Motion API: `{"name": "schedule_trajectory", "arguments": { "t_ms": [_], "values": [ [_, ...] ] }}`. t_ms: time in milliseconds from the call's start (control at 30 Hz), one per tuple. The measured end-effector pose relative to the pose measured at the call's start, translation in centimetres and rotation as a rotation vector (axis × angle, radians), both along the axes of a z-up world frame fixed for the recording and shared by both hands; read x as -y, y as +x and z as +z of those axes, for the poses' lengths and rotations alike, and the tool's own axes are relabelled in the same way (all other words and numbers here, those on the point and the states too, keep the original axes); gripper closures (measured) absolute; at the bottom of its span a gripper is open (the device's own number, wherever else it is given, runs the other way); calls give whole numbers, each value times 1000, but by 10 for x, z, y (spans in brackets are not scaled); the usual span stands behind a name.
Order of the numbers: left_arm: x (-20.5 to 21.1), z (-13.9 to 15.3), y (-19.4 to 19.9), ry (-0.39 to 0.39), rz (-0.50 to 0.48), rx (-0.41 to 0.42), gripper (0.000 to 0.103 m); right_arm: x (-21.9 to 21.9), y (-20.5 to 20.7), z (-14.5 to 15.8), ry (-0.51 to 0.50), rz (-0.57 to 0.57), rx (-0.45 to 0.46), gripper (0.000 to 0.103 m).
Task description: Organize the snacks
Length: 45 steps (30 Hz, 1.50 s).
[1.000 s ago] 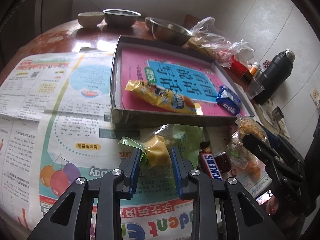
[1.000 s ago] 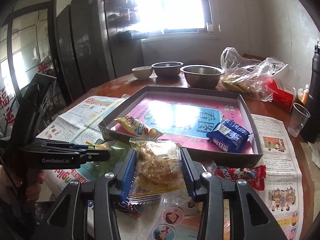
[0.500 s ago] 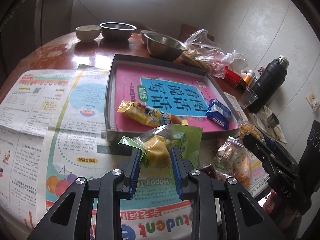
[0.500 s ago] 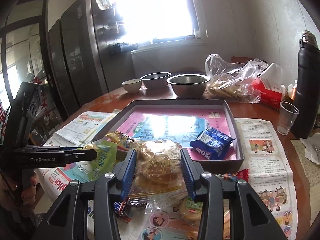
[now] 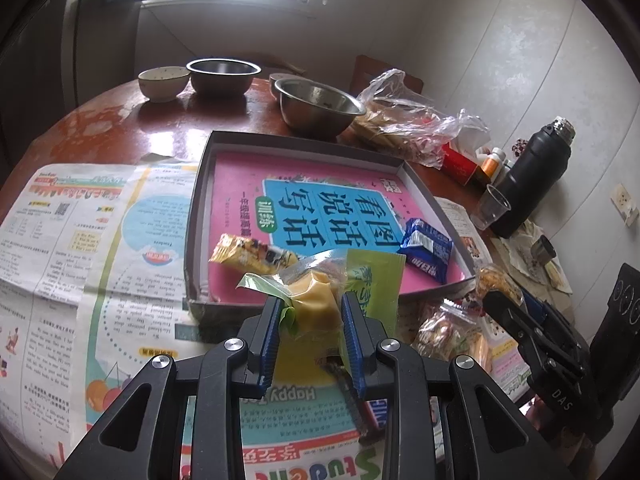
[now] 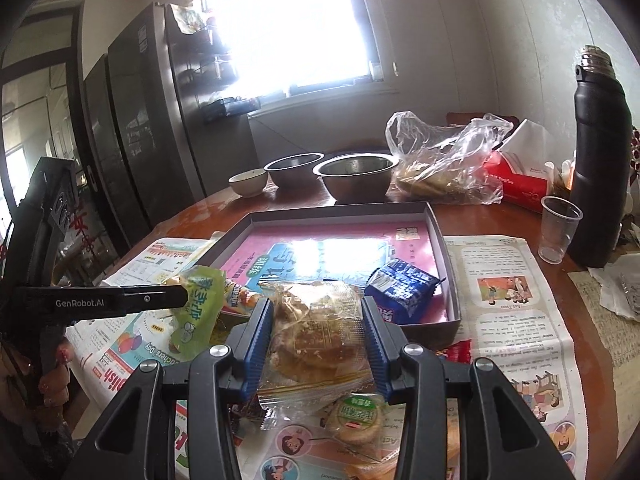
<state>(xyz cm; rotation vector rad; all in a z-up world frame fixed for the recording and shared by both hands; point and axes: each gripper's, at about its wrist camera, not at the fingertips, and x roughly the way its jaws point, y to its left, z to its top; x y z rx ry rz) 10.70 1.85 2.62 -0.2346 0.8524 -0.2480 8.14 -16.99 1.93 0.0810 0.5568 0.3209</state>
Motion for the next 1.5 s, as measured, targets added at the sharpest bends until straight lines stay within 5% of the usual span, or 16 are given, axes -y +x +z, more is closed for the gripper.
{"name": "schedule_trajectory", "arguments": {
  "t_ms": [1500],
  "values": [
    [37,-19,84,-50,-58,-18,73,9,64,16,-16,-80,-6,59]
  ]
}}
